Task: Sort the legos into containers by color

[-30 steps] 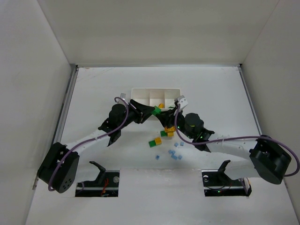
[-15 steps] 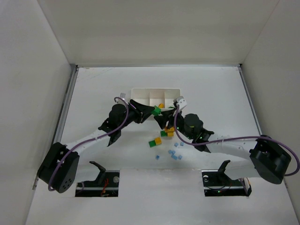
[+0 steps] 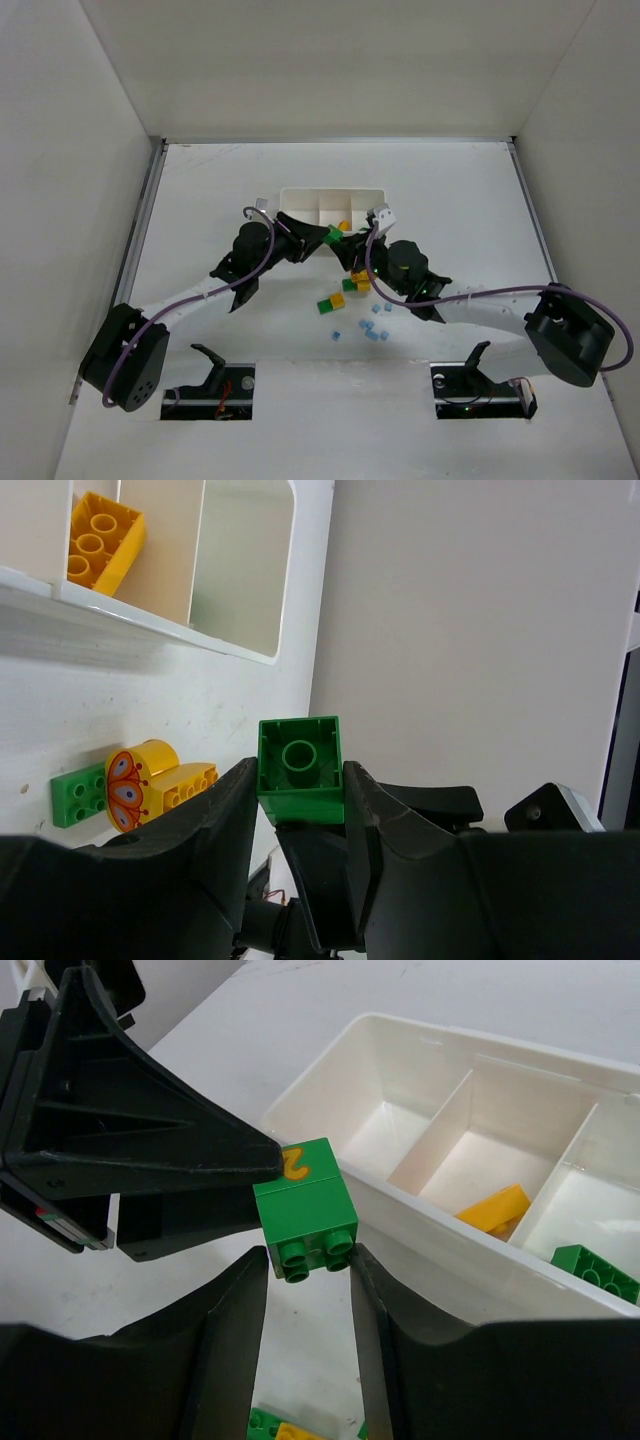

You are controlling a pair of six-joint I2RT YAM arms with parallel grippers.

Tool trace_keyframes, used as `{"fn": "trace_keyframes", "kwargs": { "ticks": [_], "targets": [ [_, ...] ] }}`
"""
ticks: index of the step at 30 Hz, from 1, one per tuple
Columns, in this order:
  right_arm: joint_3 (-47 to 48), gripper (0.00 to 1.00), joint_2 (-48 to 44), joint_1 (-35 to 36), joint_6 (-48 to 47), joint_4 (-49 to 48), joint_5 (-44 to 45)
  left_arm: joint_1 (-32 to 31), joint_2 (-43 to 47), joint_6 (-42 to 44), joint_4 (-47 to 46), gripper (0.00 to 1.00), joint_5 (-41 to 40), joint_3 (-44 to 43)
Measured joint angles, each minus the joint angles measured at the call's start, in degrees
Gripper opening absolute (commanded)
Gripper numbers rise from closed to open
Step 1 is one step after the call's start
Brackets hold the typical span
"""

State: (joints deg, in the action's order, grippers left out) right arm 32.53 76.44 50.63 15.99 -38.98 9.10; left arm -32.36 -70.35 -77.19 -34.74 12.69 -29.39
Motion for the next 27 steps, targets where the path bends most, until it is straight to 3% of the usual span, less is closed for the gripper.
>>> {"fn": "trace_keyframes", "kwargs": {
  "ticks": [8, 13, 19, 27],
  "targets": [
    [0.0, 0.31, -0.2, 0.0, 0.0, 0.0, 0.3, 1.0, 0.0, 0.0, 0.0, 0.12, 0.8, 0.0],
    [-1.4, 0.32, -2.8, -0.2, 0.3, -0.1, -0.2, 2.7, 0.7, -0.2, -0.2, 0.11, 5.1, 0.0],
    [-2.8, 0.32, -5.8, -1.8, 0.8, 0.0, -0.3, 6.4, 1.9, 0.0, -0.2, 0.11, 3.8, 0.0],
    [-1.1, 0.35, -3.8, -7.8, 0.7, 1.5, 0.4, 5.4, 2.1, 0.4, -0.2, 0.12, 3.3, 0.0]
  ]
}}
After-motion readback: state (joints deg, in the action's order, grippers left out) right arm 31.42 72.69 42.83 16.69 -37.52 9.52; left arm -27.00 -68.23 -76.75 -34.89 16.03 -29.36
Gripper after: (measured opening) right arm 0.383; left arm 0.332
